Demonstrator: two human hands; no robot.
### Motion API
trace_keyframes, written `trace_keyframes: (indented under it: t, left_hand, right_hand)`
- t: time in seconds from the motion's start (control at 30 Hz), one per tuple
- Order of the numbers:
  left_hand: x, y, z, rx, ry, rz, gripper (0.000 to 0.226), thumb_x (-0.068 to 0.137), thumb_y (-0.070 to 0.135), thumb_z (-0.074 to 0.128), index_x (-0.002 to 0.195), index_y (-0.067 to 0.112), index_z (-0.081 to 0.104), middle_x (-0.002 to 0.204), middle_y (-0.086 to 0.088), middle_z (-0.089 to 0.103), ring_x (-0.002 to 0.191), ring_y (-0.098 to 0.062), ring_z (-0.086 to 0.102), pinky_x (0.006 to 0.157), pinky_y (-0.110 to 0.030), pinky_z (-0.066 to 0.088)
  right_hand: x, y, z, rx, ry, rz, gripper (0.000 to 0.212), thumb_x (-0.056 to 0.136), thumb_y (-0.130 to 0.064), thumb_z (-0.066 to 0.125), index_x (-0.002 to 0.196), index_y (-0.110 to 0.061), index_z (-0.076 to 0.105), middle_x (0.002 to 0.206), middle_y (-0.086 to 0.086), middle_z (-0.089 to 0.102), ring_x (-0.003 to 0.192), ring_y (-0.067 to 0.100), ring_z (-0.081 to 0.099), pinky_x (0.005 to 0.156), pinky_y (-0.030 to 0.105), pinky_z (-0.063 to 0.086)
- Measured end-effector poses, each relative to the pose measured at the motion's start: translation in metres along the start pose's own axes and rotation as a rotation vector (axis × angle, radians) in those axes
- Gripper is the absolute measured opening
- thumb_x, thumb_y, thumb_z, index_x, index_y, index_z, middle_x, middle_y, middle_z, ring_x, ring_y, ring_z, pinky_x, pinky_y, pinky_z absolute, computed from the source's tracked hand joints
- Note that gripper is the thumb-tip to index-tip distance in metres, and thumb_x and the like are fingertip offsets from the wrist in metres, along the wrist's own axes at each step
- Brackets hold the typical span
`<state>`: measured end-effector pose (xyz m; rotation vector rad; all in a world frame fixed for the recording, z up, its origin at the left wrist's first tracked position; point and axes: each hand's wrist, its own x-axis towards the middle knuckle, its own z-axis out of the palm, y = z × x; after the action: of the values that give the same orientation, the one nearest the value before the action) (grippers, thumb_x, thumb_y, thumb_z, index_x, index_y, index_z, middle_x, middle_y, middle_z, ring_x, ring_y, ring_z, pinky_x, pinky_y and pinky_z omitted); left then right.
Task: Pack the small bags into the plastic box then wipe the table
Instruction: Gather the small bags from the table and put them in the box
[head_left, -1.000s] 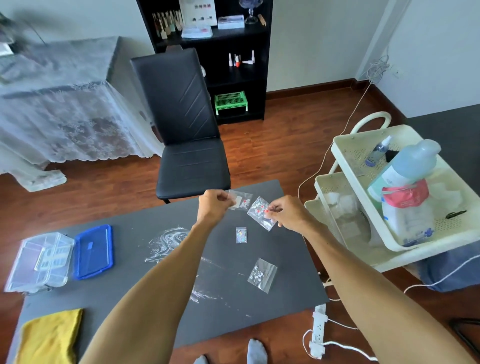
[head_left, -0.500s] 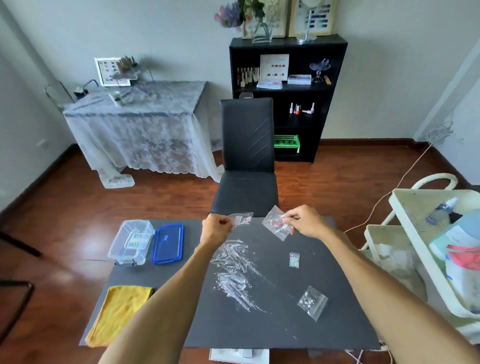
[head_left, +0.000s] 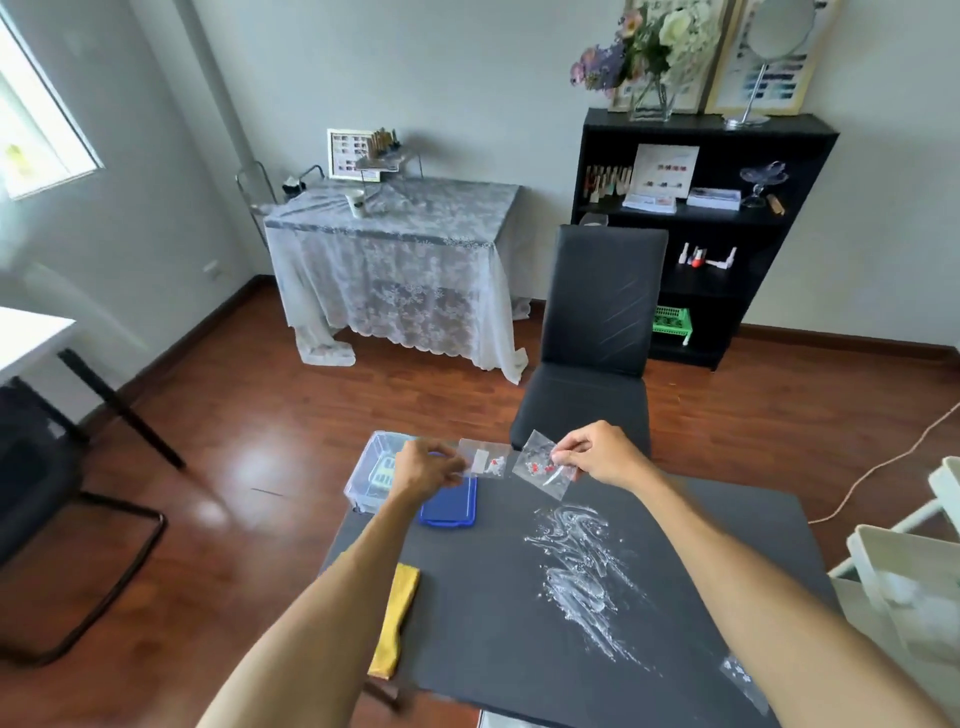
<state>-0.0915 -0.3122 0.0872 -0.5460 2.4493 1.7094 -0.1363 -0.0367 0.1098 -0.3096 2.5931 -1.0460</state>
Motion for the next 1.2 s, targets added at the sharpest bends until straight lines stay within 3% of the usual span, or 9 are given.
trace_keyframes:
  t: [0.07, 0.2, 0.33, 0.5, 0.57, 0.7, 0.83, 1.1, 1.2]
  left_hand:
    - [0.006, -0.009, -0.025, -0.027, -0.013, 0.004, 0.013, 0.076, 0.002, 0.077, 0.066, 0.006, 0.071, 0.068, -0.015, 0.069, 0.055, -0.021, 0.066, 0.064, -0.032, 0.061]
    - [0.022, -0.024, -0.08, -0.01, 0.019, -0.032, 0.012, 0.074, 0.01, 0.082, 0.064, 0.013, 0.076, 0.064, -0.008, 0.073, 0.055, -0.016, 0.07, 0.05, -0.022, 0.055]
    - [0.035, -0.04, -0.125, 0.045, 0.058, -0.07, 0.011, 0.069, 0.019, 0.086, 0.07, 0.013, 0.077, 0.064, -0.003, 0.073, 0.054, -0.013, 0.069, 0.043, -0.02, 0.047]
    - [0.048, -0.066, -0.152, 0.198, 0.147, 0.0, 0.013, 0.068, 0.023, 0.083, 0.07, 0.025, 0.07, 0.053, 0.01, 0.066, 0.037, -0.012, 0.059, 0.048, -0.021, 0.048]
    - [0.054, -0.078, -0.157, 0.22, 0.165, 0.031, 0.015, 0.071, 0.023, 0.079, 0.076, 0.029, 0.067, 0.058, 0.008, 0.067, 0.033, -0.012, 0.054, 0.043, -0.02, 0.047]
    - [0.069, -0.095, -0.161, 0.2, 0.215, 0.009, 0.013, 0.081, 0.021, 0.074, 0.091, 0.029, 0.072, 0.07, 0.015, 0.07, 0.029, -0.014, 0.05, 0.04, -0.022, 0.047]
    - [0.087, -0.102, -0.164, 0.193, 0.194, -0.099, 0.01, 0.079, 0.024, 0.075, 0.089, 0.022, 0.075, 0.073, 0.005, 0.072, 0.033, -0.016, 0.053, 0.05, -0.025, 0.053]
    - [0.104, -0.106, -0.146, -0.009, 0.247, -0.234, 0.019, 0.072, 0.023, 0.081, 0.076, 0.014, 0.064, 0.07, -0.002, 0.07, 0.031, -0.009, 0.049, 0.04, -0.022, 0.045]
    - [0.098, -0.111, -0.13, -0.131, 0.266, -0.295, 0.02, 0.072, 0.023, 0.081, 0.078, 0.014, 0.064, 0.072, -0.005, 0.072, 0.031, -0.008, 0.051, 0.038, -0.02, 0.041]
  right_hand:
    - [0.013, -0.018, 0.019, -0.002, 0.009, -0.008, 0.006, 0.087, -0.028, 0.075, 0.087, -0.025, 0.08, 0.074, -0.013, 0.076, 0.071, 0.006, 0.072, 0.066, 0.017, 0.051]
    - [0.04, -0.056, 0.057, -0.031, 0.013, -0.007, 0.012, 0.092, -0.029, 0.07, 0.093, -0.023, 0.08, 0.089, -0.008, 0.076, 0.082, 0.007, 0.069, 0.073, 0.023, 0.051]
    - [0.067, -0.092, 0.092, -0.049, 0.023, -0.033, 0.008, 0.089, -0.027, 0.072, 0.087, -0.028, 0.08, 0.085, -0.01, 0.076, 0.076, 0.009, 0.068, 0.067, 0.022, 0.05]
    - [0.095, -0.12, 0.131, -0.034, 0.007, -0.065, 0.007, 0.083, -0.021, 0.079, 0.082, -0.029, 0.079, 0.069, -0.006, 0.074, 0.064, 0.014, 0.069, 0.067, 0.027, 0.055]
    - [0.107, -0.123, 0.146, -0.026, -0.009, -0.072, 0.007, 0.083, -0.023, 0.08, 0.081, -0.029, 0.079, 0.062, -0.006, 0.072, 0.055, 0.011, 0.066, 0.059, 0.024, 0.054]
    - [0.127, -0.122, 0.169, -0.014, -0.037, -0.056, 0.004, 0.087, -0.027, 0.076, 0.085, -0.029, 0.079, 0.065, -0.009, 0.073, 0.056, 0.006, 0.064, 0.066, 0.032, 0.057]
    - [0.144, -0.123, 0.183, 0.018, -0.038, 0.019, 0.004, 0.086, -0.027, 0.076, 0.085, -0.025, 0.08, 0.068, -0.013, 0.073, 0.058, 0.003, 0.062, 0.067, 0.03, 0.056]
    - [0.163, -0.132, 0.207, 0.168, 0.085, 0.266, 0.012, 0.08, -0.01, 0.07, 0.074, -0.02, 0.074, 0.071, -0.008, 0.073, 0.044, -0.003, 0.059, 0.049, 0.014, 0.045]
    - [0.158, -0.132, 0.222, 0.215, 0.12, 0.362, 0.02, 0.076, -0.006, 0.064, 0.065, -0.022, 0.069, 0.071, -0.005, 0.074, 0.053, 0.002, 0.061, 0.048, 0.017, 0.043]
